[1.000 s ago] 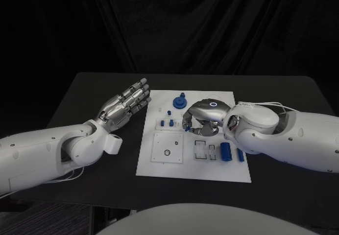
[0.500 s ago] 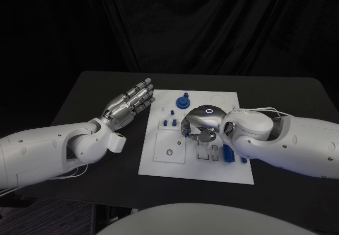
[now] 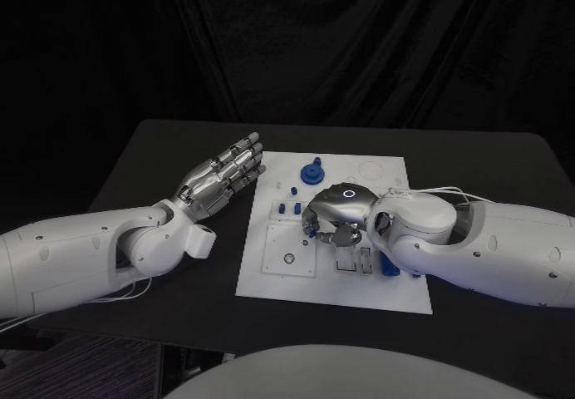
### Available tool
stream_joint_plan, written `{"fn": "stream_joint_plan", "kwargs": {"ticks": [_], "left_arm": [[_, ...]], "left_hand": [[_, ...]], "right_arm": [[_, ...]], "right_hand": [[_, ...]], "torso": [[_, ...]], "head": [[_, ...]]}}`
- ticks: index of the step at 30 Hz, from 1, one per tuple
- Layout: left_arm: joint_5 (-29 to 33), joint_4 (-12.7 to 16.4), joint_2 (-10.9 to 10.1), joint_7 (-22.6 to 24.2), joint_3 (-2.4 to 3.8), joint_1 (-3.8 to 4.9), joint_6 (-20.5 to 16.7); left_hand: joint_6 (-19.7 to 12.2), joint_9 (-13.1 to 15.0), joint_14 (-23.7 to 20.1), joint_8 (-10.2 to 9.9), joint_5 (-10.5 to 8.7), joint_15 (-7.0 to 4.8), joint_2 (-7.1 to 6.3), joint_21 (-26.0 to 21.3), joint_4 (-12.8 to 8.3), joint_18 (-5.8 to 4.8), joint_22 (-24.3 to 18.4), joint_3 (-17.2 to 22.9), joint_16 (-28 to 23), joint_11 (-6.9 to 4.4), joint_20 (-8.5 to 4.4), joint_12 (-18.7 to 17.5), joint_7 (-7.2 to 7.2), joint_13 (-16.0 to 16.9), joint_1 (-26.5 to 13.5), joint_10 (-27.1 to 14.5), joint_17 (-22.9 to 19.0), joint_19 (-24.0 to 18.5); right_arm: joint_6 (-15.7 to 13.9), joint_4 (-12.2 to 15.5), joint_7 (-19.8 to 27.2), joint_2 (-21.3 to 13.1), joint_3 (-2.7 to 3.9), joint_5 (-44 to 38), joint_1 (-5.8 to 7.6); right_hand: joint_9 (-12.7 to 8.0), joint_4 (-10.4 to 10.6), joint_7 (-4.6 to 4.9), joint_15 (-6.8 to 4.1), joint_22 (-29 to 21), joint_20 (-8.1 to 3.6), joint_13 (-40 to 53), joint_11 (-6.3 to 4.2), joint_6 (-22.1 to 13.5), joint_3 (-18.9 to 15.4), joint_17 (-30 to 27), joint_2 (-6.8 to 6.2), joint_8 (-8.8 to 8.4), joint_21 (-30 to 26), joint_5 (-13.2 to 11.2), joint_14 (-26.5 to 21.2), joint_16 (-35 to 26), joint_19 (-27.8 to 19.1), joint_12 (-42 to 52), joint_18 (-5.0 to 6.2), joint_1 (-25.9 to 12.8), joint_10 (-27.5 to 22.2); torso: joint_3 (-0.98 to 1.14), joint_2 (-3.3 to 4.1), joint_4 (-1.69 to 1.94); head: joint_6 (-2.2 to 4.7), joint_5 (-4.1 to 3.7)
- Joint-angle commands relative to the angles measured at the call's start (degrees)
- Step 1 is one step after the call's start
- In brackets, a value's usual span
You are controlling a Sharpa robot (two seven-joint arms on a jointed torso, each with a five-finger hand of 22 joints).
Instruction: Assemble the parts on the task board
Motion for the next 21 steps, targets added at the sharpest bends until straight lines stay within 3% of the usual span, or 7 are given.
{"fn": "stream_joint_plan", "kwargs": {"ticks": [1, 21], "left_arm": [[0.2, 0.1, 0.1, 9.0, 0.04, -0.07, 0.9], [0.7, -0.1, 0.5, 8.4, 0.04, -0.08, 1.2]], "left_hand": [[-0.4, -0.1, 0.2, -0.2, 0.27, 0.50, 0.24, -0.2, 0.2, -0.91, -0.1, 0.3, -0.2, 0.44, 0.50, 0.3, 0.28, 0.0, 0.5, -0.1, -0.1, -0.2], [-0.3, -0.1, 0.2, -0.2, 0.68, 0.80, 0.22, -0.2, 0.2, -1.04, -0.1, 0.5, -0.2, 0.48, 0.68, 0.3, 0.69, 0.0, 0.6, -0.2, -0.1, -0.2]], "right_arm": [[0.8, -0.2, -1.4, 0.2, 0.03, -0.7, -0.28], [0.8, -1.0, -1.3, 1.7, 0.03, -0.7, -1.31]], "right_hand": [[1.7, -0.2, 0.08, -0.16, 4.3, 0.00, -0.1, 0.03, 0.3, -0.2, 0.0, 0.14, 0.34, -0.3, 0.1, -0.4, -0.2, 0.1, -0.2, -0.24, -0.3, 0.4], [1.8, -0.2, 0.10, -0.11, 4.3, 0.03, -0.2, 0.08, 0.1, -0.3, -0.2, 0.08, 0.11, -0.7, -0.1, -0.5, -0.4, 0.0, -0.5, -0.20, -0.4, 0.5]], "torso": [[0.02, -0.01, -0.03], [0.03, 0.08, -0.01]], "head": [[-0.01, 0.22], [-0.01, 0.46]]}}
